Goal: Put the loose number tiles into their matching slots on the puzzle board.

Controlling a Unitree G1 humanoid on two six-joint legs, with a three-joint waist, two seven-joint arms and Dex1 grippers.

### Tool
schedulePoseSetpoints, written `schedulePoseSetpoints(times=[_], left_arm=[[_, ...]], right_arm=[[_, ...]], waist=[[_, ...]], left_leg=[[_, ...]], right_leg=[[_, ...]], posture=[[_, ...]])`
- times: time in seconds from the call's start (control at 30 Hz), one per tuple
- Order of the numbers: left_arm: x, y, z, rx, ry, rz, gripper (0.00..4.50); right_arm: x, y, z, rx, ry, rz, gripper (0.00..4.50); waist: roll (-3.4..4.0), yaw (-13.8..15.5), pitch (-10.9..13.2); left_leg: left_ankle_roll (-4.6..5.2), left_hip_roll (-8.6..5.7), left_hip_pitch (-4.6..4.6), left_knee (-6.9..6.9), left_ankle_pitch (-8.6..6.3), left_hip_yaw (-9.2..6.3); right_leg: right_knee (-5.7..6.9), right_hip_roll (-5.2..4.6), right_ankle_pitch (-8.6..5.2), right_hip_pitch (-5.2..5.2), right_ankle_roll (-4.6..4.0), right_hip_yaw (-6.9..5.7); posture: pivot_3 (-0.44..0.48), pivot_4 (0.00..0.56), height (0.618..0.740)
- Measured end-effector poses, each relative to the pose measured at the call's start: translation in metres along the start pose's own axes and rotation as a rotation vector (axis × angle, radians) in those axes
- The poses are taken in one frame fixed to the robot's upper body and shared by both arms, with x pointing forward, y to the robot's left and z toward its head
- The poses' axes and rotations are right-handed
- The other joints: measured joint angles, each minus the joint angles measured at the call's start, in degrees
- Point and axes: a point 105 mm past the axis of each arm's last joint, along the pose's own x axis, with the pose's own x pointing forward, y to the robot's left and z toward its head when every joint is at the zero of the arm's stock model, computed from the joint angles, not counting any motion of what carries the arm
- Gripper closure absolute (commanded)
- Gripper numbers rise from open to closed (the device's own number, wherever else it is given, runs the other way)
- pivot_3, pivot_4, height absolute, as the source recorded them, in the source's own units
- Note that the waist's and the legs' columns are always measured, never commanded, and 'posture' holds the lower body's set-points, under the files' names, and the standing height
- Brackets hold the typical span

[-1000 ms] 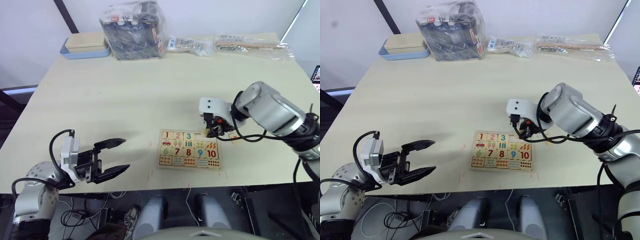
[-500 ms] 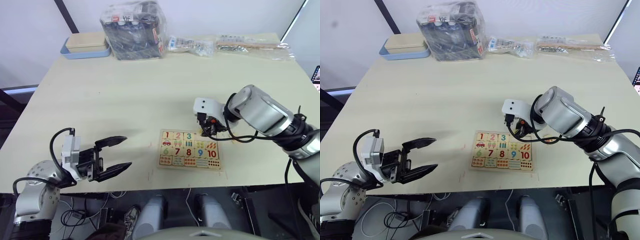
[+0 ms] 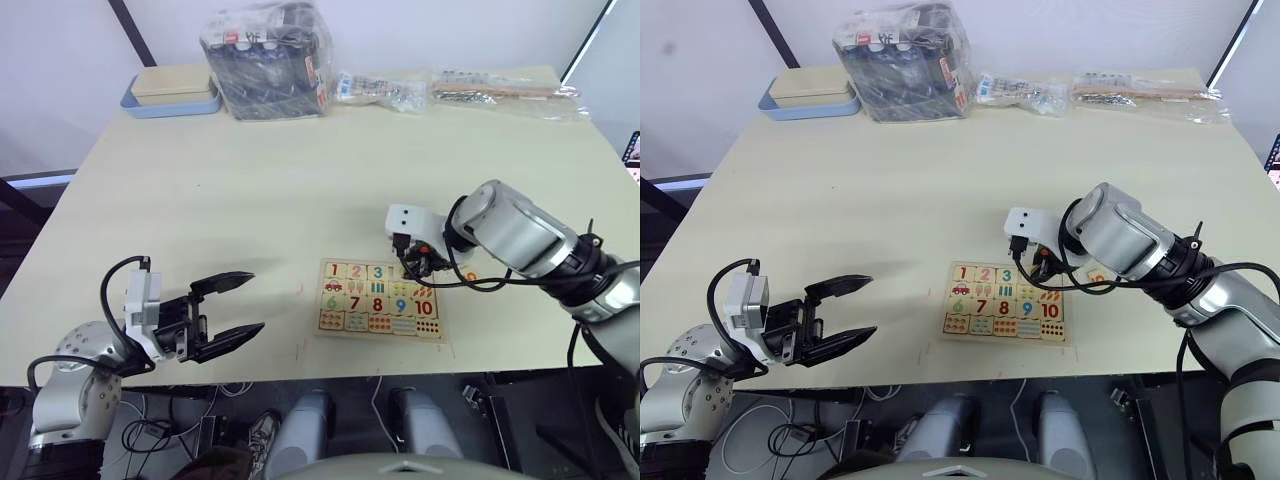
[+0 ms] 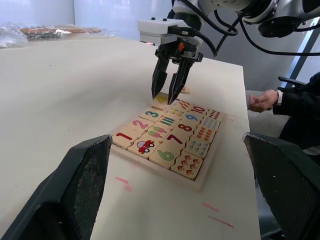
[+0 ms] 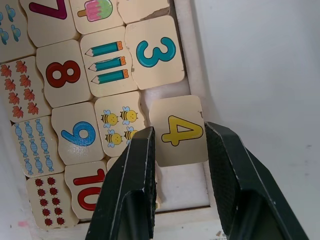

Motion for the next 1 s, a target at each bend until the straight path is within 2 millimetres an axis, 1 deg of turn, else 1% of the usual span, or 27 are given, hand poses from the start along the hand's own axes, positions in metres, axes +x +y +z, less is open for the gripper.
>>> schedulePoseSetpoints(times=[0.43, 0.73, 1.0], left_arm=[[-0.001, -0.0017, -0.0024, -0.007, -0.002, 0.005, 0.0], [-0.0008, -0.0012, -0.0017, -0.004, -0.003, 0.002, 0.0], [-0.0008, -0.0016, -0.0017, -0.004, -0.003, -0.003, 0.0]], right_arm=[[0.0015, 0.0008, 0.0015, -0.006, -0.005, -0.006, 3.6], [0.0052, 0.0068, 0.0049, -0.027, -0.015, 0.013, 3.6], [0.006, 0.0076, 0.0054, -0.039, -0.02, 0.016, 3.6]], waist=[[-0.01, 0.0, 0.0], [-0.01, 0.0, 0.0], [-0.01, 0.0, 0.0]], left_leg=[[0.03, 0.01, 0.04, 0.0, -0.02, -0.01], [0.03, 0.01, 0.03, 0.0, -0.01, 0.0], [0.03, 0.01, 0.04, 0.0, -0.01, 0.0]], right_leg=[[0.03, 0.03, 0.02, 0.01, -0.02, 0.0], [0.03, 0.02, 0.02, 0.01, -0.02, 0.0], [0.03, 0.03, 0.02, 0.0, -0.02, 0.0]], posture=[[0.0, 0.15, 0.74], [0.0, 0.15, 0.74], [0.0, 0.15, 0.74]])
